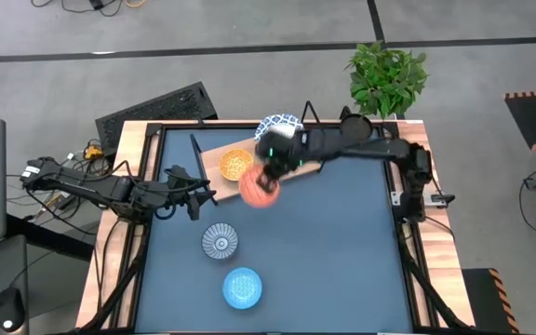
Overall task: Place and stack bowls onto a shelf
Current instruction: Stack the orange patterned bowl on top of the yellow patterned bowl on the shelf
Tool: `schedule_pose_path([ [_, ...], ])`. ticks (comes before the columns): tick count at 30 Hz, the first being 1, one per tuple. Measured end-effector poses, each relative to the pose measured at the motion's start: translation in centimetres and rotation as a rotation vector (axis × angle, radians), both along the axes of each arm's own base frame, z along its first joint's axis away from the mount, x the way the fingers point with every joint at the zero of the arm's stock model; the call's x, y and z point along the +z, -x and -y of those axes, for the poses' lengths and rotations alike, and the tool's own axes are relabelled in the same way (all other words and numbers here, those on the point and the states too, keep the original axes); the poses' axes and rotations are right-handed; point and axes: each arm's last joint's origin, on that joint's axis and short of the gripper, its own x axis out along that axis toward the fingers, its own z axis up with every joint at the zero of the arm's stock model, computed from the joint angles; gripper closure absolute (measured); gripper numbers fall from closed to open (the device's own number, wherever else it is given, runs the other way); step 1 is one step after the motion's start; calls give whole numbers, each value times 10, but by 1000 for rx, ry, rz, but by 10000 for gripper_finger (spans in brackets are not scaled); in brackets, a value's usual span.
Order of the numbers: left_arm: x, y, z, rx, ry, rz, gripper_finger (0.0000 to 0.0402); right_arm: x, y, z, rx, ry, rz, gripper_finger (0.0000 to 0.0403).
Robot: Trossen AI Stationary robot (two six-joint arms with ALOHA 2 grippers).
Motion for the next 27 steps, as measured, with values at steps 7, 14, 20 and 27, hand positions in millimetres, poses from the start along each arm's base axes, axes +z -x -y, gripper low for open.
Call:
schedule_pose_path([
  [7,0,0,0,0,-2,-1,188,23,2,47,-104,32,149,359],
  [14,0,0,0,1,-3,0,188,0,-25,70,-101,-20,209,359],
  [20,0,0,0,11,-9,-5,188,-17,-60,85,-58,-35,190,359],
  [27,-1,1,0,6,-10,-17,188,-32,-83,95,-14,-67,166,359],
])
